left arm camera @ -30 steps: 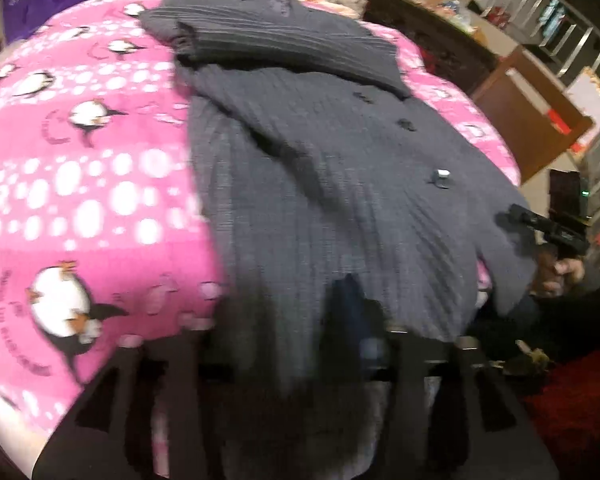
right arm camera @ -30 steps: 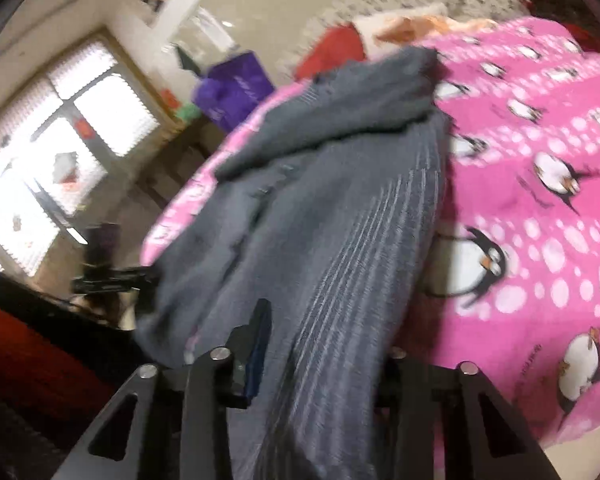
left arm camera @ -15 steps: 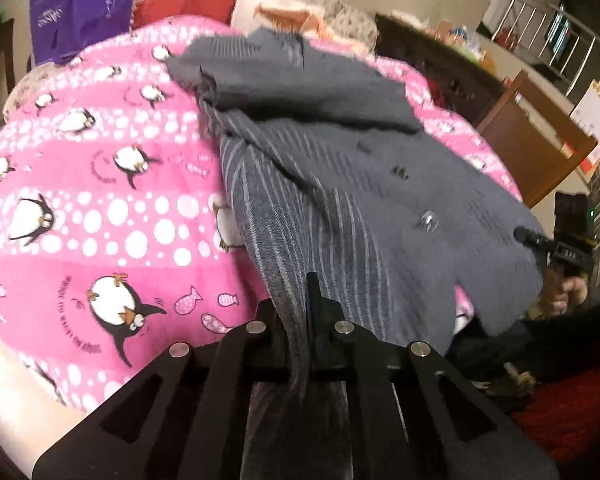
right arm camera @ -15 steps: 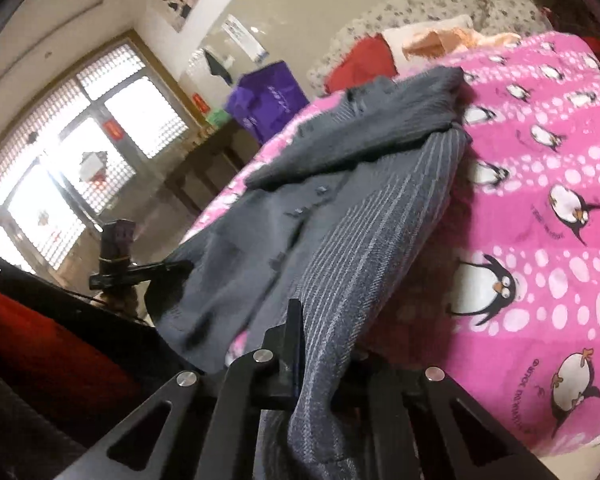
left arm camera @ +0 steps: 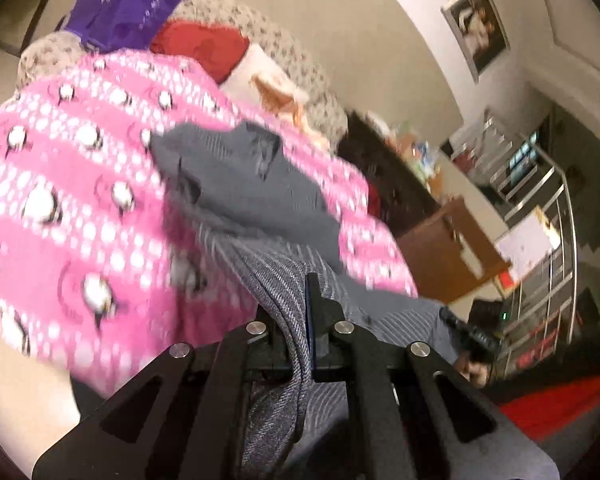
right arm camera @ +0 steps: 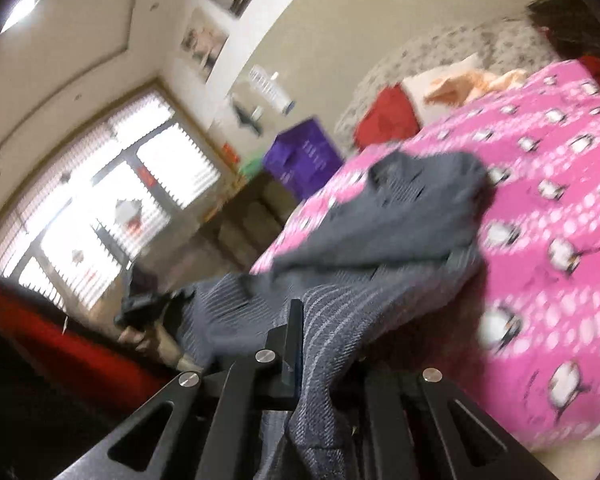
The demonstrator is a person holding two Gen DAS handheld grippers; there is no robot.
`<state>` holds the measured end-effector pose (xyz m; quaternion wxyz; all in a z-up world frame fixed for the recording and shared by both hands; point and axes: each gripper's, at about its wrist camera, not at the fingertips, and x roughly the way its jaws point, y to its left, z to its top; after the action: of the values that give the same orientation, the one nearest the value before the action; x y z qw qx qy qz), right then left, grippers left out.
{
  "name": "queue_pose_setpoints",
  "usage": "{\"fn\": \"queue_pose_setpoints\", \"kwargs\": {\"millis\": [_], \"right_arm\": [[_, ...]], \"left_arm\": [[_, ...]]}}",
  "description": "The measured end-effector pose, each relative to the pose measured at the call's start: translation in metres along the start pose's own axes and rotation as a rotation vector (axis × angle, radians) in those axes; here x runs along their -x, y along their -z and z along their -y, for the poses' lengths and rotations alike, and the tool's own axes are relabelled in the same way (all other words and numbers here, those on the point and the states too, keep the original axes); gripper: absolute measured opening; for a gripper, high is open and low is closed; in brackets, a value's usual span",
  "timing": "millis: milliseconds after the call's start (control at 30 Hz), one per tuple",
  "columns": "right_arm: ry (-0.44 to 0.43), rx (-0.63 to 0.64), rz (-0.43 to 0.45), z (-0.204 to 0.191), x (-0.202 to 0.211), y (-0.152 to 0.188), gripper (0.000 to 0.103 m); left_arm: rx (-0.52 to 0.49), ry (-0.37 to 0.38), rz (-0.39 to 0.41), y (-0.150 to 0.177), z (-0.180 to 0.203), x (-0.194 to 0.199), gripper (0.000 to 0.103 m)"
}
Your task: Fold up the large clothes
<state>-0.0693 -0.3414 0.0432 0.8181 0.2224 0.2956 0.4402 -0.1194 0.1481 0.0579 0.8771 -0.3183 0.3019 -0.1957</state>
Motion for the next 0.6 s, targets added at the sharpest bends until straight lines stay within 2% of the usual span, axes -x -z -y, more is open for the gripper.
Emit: {"fn": "queue_pose_setpoints", "kwargs": {"millis": [133, 233, 300, 400, 533, 600], "right_arm": [[0.054, -0.011, 0.08, 0.024, -0.017, -0.05, 0.005], [0.081, -0.03, 0.099, 0.052, -0.047, -0.089, 0.005], [0.124, -0.051, 0.097, 0.077, -0.075, -0.114, 0.005], [0.185, -0.072, 0.051, 0.114, -0.12, -0.145, 0.005], [0.258, -0.137, -0.023, 0.164, -0.185, -0.174, 0.005], [0.294, -0.162, -0.067, 0.187, -0.214, -0.182, 0.005]], "left_arm": [[-0.011, -0.08, 0.096, -0.056, 0.0, -0.032, 0.003], [-0.004, -0.135, 0.139, -0.097, -0.015, -0.068, 0.003], [0.004, -0.169, 0.139, -0.123, -0.028, -0.096, 0.003], [-0.014, -0.264, 0.126, -0.153, -0.045, -0.139, 0.004], [0.064, -0.375, 0.07, -0.178, -0.094, -0.193, 0.004], [0.04, -0.451, 0.027, -0.18, -0.109, -0.216, 0.004]]}}
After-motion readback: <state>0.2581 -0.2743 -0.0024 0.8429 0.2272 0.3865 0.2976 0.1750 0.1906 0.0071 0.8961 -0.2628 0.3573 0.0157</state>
